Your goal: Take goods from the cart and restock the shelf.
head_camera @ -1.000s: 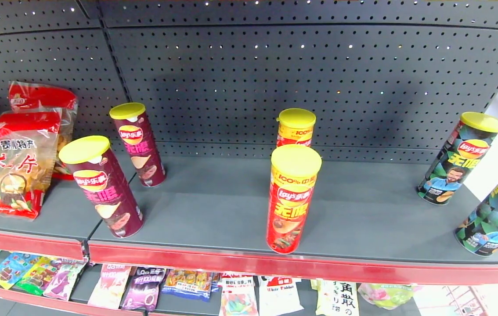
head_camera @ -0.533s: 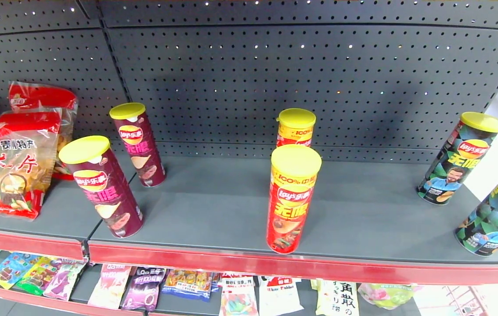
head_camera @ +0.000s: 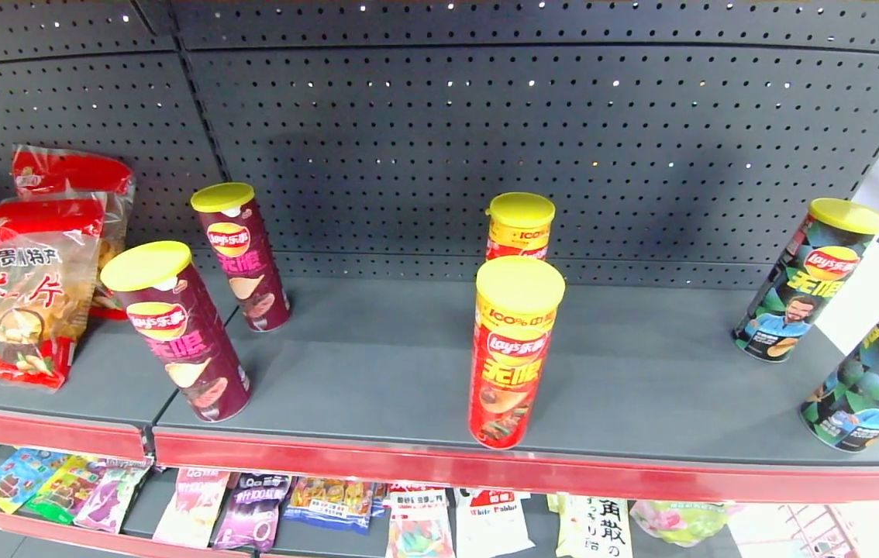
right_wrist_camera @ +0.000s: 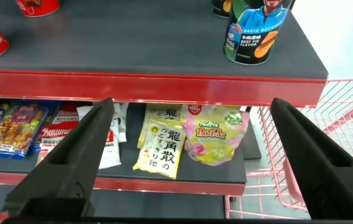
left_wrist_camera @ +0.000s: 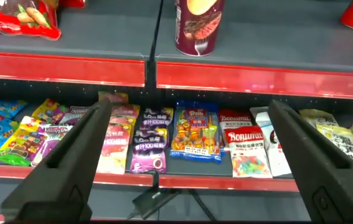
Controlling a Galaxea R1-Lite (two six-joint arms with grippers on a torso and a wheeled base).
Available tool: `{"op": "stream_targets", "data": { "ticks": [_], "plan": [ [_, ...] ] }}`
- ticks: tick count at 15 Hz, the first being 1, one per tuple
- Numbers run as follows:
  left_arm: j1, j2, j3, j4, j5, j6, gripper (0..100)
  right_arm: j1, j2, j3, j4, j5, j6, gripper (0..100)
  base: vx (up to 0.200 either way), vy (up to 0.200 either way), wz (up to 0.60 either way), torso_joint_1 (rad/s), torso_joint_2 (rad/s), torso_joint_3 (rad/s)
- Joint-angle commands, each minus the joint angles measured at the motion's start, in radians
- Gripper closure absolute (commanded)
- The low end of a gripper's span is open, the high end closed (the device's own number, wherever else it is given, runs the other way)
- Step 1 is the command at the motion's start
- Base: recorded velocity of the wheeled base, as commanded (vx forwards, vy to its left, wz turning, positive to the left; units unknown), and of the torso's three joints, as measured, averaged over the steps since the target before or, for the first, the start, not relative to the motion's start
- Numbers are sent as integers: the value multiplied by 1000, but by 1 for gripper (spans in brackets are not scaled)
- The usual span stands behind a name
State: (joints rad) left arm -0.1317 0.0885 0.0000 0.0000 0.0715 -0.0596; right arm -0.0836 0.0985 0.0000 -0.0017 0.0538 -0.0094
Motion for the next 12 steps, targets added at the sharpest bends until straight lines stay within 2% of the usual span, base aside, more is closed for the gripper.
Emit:
{"op": "stream_targets", "data": {
  "ticks": [1, 12],
  "plan": [
    [0, 5, 0, 0, 1, 0, 0, -1, 0, 0, 0, 1, 0, 0, 0, 0, 0, 0, 0, 0],
    [0, 5, 0, 0, -1, 0, 0, -1, 0, 0, 0, 3, 3, 0, 0, 0, 0, 0, 0, 0]
  ]
}}
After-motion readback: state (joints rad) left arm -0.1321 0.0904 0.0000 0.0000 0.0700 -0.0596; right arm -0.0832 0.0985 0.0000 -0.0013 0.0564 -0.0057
